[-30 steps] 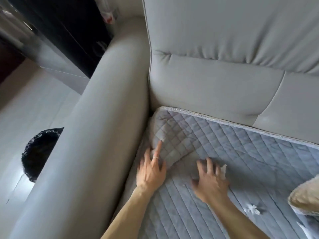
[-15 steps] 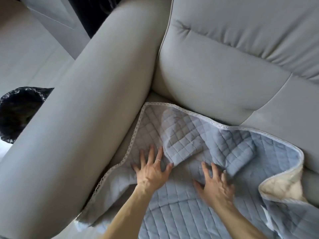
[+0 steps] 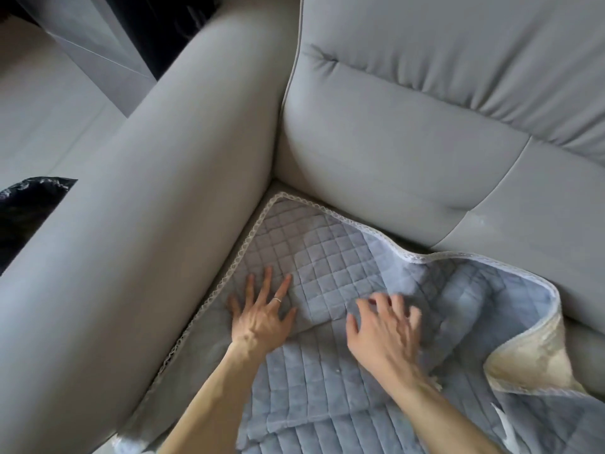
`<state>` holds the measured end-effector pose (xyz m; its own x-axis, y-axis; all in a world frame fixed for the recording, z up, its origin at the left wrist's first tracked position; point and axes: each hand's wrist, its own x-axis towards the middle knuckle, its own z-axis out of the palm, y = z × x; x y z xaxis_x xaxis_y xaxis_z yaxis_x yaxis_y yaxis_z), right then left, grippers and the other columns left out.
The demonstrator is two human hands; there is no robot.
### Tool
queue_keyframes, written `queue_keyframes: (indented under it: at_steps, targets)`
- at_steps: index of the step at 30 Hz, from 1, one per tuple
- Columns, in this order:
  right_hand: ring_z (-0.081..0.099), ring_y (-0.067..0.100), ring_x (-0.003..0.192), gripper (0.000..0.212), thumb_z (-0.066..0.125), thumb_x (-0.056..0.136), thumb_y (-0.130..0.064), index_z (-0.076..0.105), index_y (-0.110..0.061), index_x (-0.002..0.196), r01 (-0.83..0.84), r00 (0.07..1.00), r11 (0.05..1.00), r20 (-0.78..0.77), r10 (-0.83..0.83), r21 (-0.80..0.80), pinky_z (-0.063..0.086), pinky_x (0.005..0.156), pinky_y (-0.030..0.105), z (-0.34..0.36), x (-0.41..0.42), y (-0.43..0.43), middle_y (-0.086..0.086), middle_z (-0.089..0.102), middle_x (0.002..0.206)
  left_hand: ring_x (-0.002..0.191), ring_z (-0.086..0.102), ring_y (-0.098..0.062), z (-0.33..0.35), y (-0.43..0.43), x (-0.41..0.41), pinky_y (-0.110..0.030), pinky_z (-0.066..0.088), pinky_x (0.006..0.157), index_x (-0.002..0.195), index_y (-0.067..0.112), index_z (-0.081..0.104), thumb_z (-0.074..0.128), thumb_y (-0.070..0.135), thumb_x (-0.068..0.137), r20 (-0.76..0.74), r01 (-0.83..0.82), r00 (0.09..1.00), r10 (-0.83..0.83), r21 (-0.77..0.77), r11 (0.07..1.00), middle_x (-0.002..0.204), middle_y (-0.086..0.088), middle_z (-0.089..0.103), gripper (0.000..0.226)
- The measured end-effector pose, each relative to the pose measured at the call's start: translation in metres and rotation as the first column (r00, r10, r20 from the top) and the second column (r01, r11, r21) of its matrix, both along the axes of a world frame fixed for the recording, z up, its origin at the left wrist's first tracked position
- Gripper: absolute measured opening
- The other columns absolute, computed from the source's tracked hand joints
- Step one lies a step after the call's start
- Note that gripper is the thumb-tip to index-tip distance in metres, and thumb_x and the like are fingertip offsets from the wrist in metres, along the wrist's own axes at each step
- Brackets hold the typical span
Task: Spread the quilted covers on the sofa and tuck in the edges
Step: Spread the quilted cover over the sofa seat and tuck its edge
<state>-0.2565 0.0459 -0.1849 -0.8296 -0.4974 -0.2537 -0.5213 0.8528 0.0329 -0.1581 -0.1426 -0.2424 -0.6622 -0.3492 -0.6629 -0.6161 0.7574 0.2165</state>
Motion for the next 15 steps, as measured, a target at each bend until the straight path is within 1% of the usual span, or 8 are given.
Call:
queue_keyframes:
  at_steps: [2,4,6,7,8,10,12,15]
  targets:
    - [0.055,0.027,0.102,0.031,0.056,0.082,-0.043,0.070,-0.024,0.102,0.000,1.000,0.984,0.025,0.005,-0.176,0.043,0.079,0.041,-0.013,-0.019,-0.028,0.001,0.065,0.110,0.145,-0.027,-0.024,-0.008,-0.013,0.000,-0.056,-0.008,0.117,0.146,0.053,-0.017,0.027,0.064,0.095,-0.037,0.080,0.996,-0.080,-0.001,0.997,0.155,0.011,-0.033,0.068]
    - [0.050,0.030,0.120,0.042,0.047,0.089,-0.046,0.061,-0.026,0.124,0.004,0.990,0.969,0.135,0.031,-0.247,0.044,0.094,0.045,-0.026,-0.037,-0.057,0.002,0.056,0.134,0.144,-0.031,-0.023,-0.016,-0.020,0.003,-0.053,-0.013,0.117,0.144,0.054,-0.021,0.027,0.062,0.096,-0.066,0.125,0.990,-0.125,0.008,0.992,0.151,0.011,-0.038,0.068]
    - [0.021,0.032,0.145,0.054,0.038,0.095,-0.056,0.036,-0.039,0.146,-0.010,0.958,0.984,0.281,0.061,-0.181,0.027,0.112,0.054,-0.043,-0.048,-0.076,0.000,0.025,0.160,0.140,-0.037,-0.021,-0.022,-0.022,0.005,-0.052,-0.016,0.115,0.141,0.056,-0.024,0.027,0.062,0.096,-0.078,0.139,0.988,-0.136,0.022,0.990,0.150,0.013,-0.042,0.069]
    - [0.003,0.032,0.150,0.061,0.033,0.094,-0.063,0.020,-0.045,0.151,-0.004,0.936,0.991,0.348,0.051,-0.134,0.017,0.114,0.061,-0.051,-0.052,-0.080,-0.003,0.006,0.165,0.139,-0.039,-0.021,-0.025,-0.024,0.006,-0.052,-0.017,0.115,0.140,0.058,-0.025,0.028,0.062,0.095,-0.080,0.137,0.988,-0.135,0.028,0.990,0.148,0.013,-0.043,0.069]
    - [-0.011,0.032,0.150,0.066,0.029,0.092,-0.069,0.007,-0.049,0.151,0.008,0.914,0.996,0.404,0.028,-0.086,0.009,0.112,0.068,-0.059,-0.055,-0.083,-0.007,-0.007,0.164,0.137,-0.041,-0.021,-0.029,-0.027,0.004,-0.053,-0.018,0.114,0.139,0.059,-0.025,0.030,0.062,0.094,-0.082,0.129,0.989,-0.127,0.028,0.991,0.147,0.014,-0.045,0.071]
    - [-0.026,0.031,0.146,0.073,0.024,0.088,-0.076,-0.008,-0.052,0.149,0.009,0.892,0.999,0.452,0.006,-0.031,0.003,0.107,0.077,-0.075,-0.060,-0.084,-0.012,-0.023,0.161,0.136,-0.042,-0.022,-0.037,-0.039,-0.002,-0.054,-0.017,0.114,0.137,0.061,-0.026,0.037,0.062,0.091,-0.095,0.087,0.992,-0.085,0.010,0.996,0.147,0.013,-0.046,0.078]
    - [-0.032,0.029,0.144,0.076,0.023,0.087,-0.078,-0.014,-0.052,0.148,-0.033,0.895,0.999,0.445,0.044,-0.031,0.001,0.105,0.079,-0.082,-0.063,-0.081,-0.014,-0.029,0.158,0.137,-0.042,-0.023,-0.040,-0.047,-0.011,-0.056,-0.016,0.114,0.135,0.061,-0.028,0.039,0.057,0.090,-0.090,0.033,0.995,-0.033,0.001,0.999,0.147,0.012,-0.046,0.082]
    - [-0.035,0.028,0.142,0.078,0.024,0.087,-0.078,-0.015,-0.050,0.148,-0.089,0.889,0.995,0.446,0.100,-0.046,-0.004,0.103,0.079,-0.088,-0.069,-0.088,-0.014,-0.032,0.157,0.140,-0.037,-0.024,-0.043,-0.048,-0.014,-0.057,-0.013,0.115,0.137,0.059,-0.027,0.031,0.050,0.092,-0.092,-0.025,0.996,0.021,-0.038,0.999,0.150,0.010,-0.042,0.075]
